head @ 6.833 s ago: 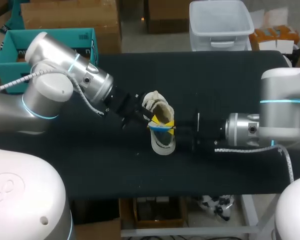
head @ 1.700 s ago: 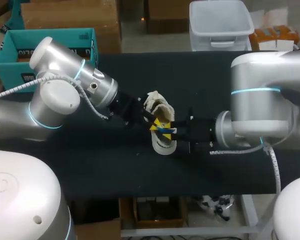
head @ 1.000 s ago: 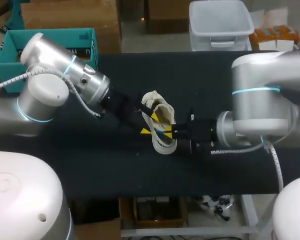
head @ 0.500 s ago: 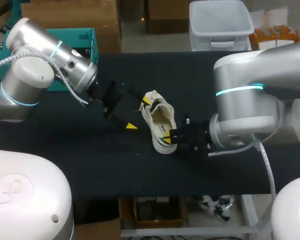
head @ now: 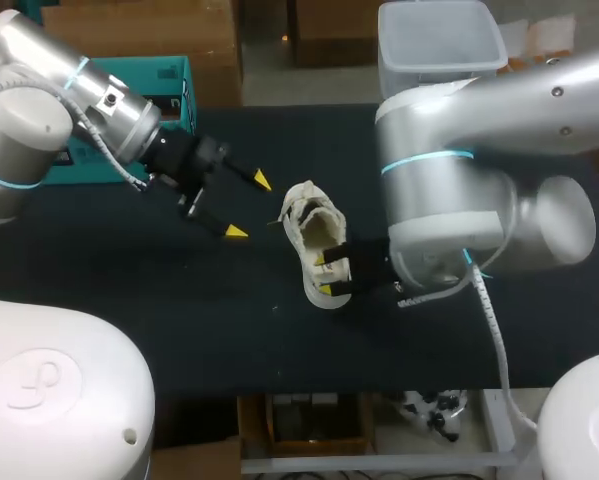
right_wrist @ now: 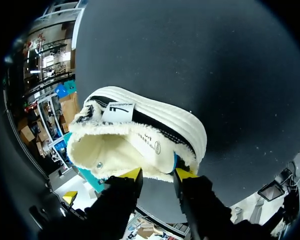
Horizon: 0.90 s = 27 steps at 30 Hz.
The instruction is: Open the shoe tongue, take the insole out of the shoe, put the insole back into the shoe, and pack the shoe into the shoebox
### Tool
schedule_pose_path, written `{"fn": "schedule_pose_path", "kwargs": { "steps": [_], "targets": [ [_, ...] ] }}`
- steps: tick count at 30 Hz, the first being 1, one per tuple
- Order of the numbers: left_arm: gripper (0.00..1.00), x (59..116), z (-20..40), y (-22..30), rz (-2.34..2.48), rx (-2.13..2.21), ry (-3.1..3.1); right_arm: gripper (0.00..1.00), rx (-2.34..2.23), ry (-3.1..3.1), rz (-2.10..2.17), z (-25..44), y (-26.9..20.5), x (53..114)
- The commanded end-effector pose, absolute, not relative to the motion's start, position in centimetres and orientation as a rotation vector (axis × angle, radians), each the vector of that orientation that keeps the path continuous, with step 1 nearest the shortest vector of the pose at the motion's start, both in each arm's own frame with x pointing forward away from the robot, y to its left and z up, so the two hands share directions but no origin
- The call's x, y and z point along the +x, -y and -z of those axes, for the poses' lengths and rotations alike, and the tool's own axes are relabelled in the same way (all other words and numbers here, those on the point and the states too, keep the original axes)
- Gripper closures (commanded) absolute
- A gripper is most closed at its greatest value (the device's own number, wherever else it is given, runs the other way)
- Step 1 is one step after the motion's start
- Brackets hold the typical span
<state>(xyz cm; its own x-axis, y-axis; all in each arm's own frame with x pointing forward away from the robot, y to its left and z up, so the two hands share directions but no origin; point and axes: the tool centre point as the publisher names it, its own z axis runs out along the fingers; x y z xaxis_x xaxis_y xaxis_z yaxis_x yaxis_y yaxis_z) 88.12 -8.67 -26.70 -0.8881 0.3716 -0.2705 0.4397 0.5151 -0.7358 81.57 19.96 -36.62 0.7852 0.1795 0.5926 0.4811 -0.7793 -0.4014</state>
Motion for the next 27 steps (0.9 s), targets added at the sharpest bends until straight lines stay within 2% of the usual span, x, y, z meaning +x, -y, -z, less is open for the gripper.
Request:
{"fn": "schedule_pose_path", "kwargs": {
  "steps": [1,3,5,6,8,27],
  "targets": [
    [0.00,87.6,26.1,8.2,1.297,0.678,-2.686,0.55,-2.521,0.523,0.677,34.6,-20.0,81.0],
    [0.00,87.5,26.1,8.0,1.296,0.670,-2.692,0.55,-2.530,0.537,0.696,34.1,-19.7,80.8],
    [0.00,87.4,26.0,7.9,1.293,0.657,-2.694,0.59,-2.535,0.558,0.716,33.7,-19.4,81.0],
    [0.00,87.4,26.0,7.8,1.288,0.651,-2.697,0.66,-2.536,0.576,0.724,33.6,-19.3,81.2],
    [0.00,87.2,26.0,7.8,1.282,0.634,-2.703,1.00,-2.524,0.609,0.724,33.8,-19.0,82.0],
    [0.00,88.2,26.7,5.2,1.203,0.444,-2.756,1.00,-2.463,0.690,0.677,39.4,-18.3,84.5]
  ]
}}
